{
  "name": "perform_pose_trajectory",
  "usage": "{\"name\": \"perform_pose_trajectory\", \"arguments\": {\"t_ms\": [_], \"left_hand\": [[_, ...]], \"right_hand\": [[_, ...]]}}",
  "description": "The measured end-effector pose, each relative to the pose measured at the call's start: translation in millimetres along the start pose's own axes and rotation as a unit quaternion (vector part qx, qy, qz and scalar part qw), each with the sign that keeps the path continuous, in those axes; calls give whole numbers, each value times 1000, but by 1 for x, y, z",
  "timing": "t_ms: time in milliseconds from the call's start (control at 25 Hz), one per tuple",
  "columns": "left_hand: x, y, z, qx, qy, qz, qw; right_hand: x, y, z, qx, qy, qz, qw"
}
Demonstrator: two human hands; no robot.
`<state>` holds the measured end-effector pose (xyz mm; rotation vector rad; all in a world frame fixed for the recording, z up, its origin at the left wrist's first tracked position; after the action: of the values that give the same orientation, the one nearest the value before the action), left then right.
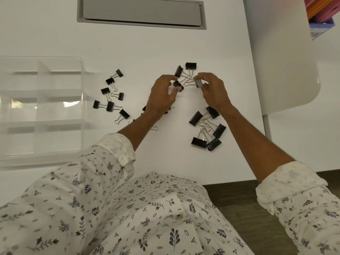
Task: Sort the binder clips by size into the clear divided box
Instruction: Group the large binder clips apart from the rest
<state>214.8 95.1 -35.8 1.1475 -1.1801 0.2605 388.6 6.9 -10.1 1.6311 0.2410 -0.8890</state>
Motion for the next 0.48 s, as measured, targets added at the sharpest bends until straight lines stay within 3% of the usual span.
{"name": "perform_pose_trajectory", "arguments": {"t_ms": [360,480], "left_hand": [[-54,110,106,71,48,-32,996],[-56,118,143,77,21,-84,993]], "right_hand": [[-57,-88,51,-126,50,23,991],[-63,-104,61,-117,47,57,990]]}}
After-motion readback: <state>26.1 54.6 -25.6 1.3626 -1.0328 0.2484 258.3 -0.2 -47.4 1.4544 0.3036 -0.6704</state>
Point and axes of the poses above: each hand's wrist, its own z-axis away from the middle knuckle, its own y-axis out of the back of the hand, x = y × z, the point moved 9 cm from there along -z, towards the middle knuckle, and after that the axes turned 1 degree about -z, right-handed, at the moved point
